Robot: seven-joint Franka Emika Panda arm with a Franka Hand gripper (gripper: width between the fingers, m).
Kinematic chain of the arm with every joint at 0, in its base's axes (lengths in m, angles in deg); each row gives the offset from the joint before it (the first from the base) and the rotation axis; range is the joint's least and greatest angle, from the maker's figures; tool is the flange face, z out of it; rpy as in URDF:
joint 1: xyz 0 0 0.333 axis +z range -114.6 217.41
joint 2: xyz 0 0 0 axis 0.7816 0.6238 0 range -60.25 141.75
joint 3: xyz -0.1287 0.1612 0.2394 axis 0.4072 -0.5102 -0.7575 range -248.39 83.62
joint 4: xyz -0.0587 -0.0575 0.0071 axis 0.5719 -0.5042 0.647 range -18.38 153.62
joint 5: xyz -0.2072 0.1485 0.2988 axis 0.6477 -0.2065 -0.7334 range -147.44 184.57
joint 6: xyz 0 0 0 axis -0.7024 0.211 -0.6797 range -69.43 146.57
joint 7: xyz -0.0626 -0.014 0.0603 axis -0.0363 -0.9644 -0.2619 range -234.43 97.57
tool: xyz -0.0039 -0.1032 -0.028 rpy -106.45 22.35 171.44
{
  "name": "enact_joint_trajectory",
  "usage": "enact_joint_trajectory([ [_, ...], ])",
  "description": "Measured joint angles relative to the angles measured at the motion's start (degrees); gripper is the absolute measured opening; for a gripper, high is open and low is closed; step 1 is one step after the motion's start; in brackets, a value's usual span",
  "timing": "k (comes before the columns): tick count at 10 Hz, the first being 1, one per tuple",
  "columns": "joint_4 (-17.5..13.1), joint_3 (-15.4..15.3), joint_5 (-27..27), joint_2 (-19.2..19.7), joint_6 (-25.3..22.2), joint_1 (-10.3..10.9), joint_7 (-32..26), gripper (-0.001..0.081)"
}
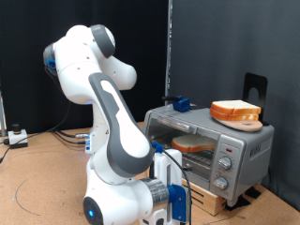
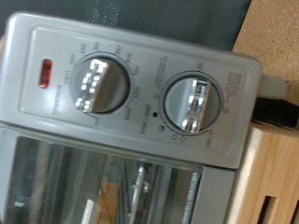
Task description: Make a piece of toast with the oven
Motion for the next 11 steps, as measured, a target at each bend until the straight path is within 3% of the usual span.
enact_joint_trajectory([
  [6,-2.08,0.99,0.72,3.3,1.1,1.77,-0.53,0.0804],
  [11,-1.55,0.72,0.71,3.59,2.45,5.35,-0.59,0.0804],
])
